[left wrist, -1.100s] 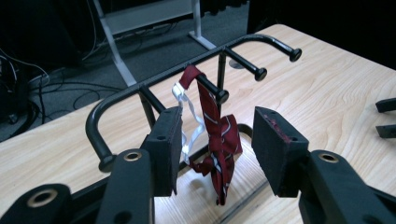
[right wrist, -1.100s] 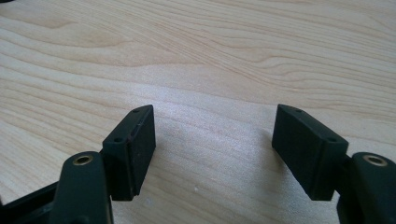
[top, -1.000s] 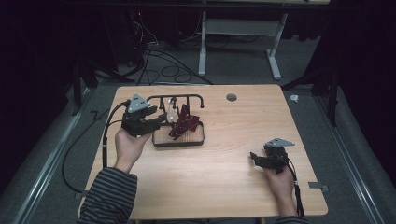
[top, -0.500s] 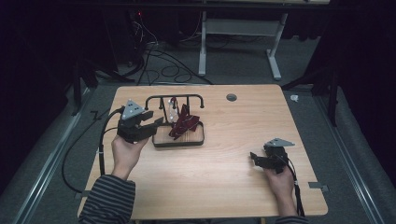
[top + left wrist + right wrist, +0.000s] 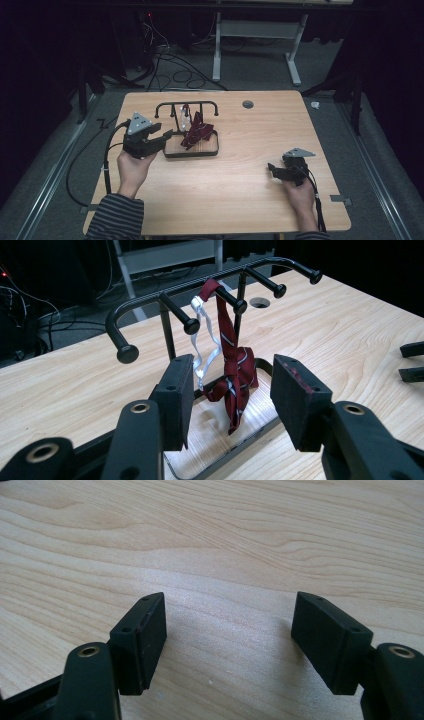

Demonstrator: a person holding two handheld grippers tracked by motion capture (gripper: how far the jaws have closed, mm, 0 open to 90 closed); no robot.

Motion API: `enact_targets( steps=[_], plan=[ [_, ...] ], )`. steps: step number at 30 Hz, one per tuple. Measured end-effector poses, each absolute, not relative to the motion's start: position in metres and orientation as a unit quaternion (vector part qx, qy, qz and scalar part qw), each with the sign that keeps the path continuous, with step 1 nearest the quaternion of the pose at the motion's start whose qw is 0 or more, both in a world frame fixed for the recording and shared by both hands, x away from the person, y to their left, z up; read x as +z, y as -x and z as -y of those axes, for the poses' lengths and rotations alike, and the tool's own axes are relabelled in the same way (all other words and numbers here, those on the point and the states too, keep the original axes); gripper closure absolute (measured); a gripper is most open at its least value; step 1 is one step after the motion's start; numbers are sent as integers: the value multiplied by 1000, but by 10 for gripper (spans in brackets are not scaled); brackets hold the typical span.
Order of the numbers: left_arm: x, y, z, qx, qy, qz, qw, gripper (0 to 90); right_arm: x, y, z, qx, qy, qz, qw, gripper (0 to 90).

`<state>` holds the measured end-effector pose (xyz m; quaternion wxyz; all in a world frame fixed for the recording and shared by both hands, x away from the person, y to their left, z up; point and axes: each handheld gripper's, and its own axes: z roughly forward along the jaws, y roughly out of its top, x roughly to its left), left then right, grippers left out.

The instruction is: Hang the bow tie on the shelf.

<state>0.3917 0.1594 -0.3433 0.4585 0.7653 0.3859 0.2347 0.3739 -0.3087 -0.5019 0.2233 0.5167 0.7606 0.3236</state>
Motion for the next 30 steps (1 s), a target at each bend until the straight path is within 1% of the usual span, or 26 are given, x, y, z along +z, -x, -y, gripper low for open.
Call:
enact_targets(
  steps=[30],
  plan=[
    [-366,-376,-178,222,-752,-418,458,518,-502,-374,309,324,-516,-760,224,316]
  ],
)
